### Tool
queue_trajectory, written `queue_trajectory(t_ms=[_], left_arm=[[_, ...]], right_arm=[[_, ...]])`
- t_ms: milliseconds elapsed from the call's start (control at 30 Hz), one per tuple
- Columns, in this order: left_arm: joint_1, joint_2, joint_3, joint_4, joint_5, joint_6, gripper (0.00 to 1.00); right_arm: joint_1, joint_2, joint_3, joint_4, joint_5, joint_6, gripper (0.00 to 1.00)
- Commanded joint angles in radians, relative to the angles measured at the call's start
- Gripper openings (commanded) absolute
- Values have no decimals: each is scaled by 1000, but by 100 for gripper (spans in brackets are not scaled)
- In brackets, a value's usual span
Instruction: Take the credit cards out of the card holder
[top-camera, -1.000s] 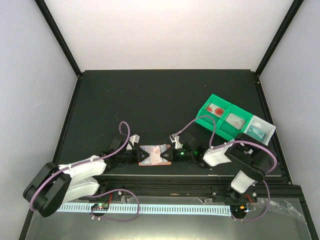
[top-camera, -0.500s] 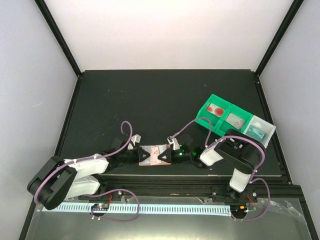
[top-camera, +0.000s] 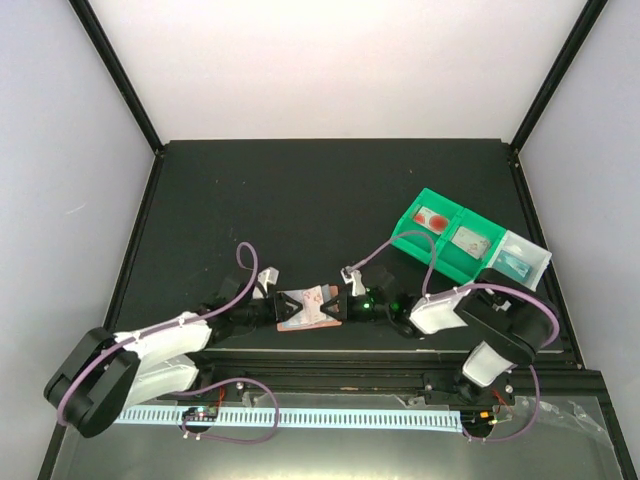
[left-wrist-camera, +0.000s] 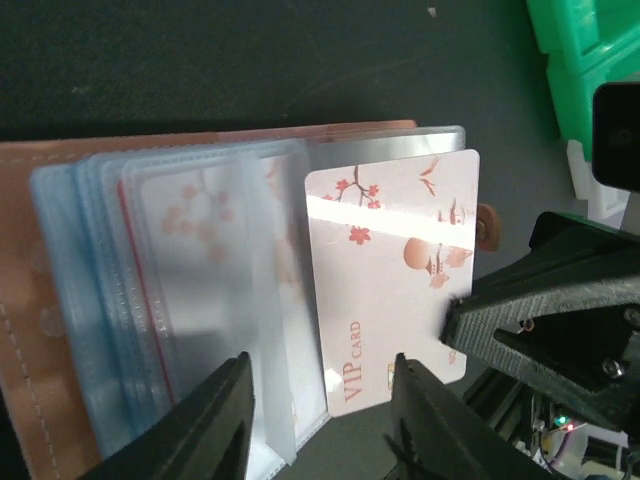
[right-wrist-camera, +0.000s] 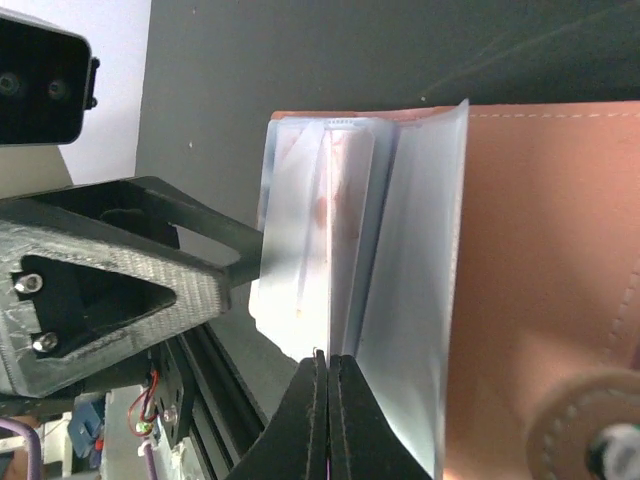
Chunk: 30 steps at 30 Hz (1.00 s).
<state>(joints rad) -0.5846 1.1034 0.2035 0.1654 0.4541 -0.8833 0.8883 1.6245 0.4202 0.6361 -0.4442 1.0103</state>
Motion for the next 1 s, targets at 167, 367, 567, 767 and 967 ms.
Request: queue_trajectory(t_ms=[167,367,567,767,967], left_arm=[[-7,-206,48,-103,62,-50,55],[-10,-339,32,-89,95,-124,60],[-13,-424,-19,64,140,-239,60],[-17,-432,-68,279,190,-330,53],[-24,-432,-70,321,190,-349,33]], right_arm=[[-4,-186,-36,-86,76,-5,1],[-3,-327,-51,-75,57,32,1],[-2,-421,-71,12,33,99,1],[1,-412,-89,156,-4,173,1],[18,-395,-97,215,-11,196,1]])
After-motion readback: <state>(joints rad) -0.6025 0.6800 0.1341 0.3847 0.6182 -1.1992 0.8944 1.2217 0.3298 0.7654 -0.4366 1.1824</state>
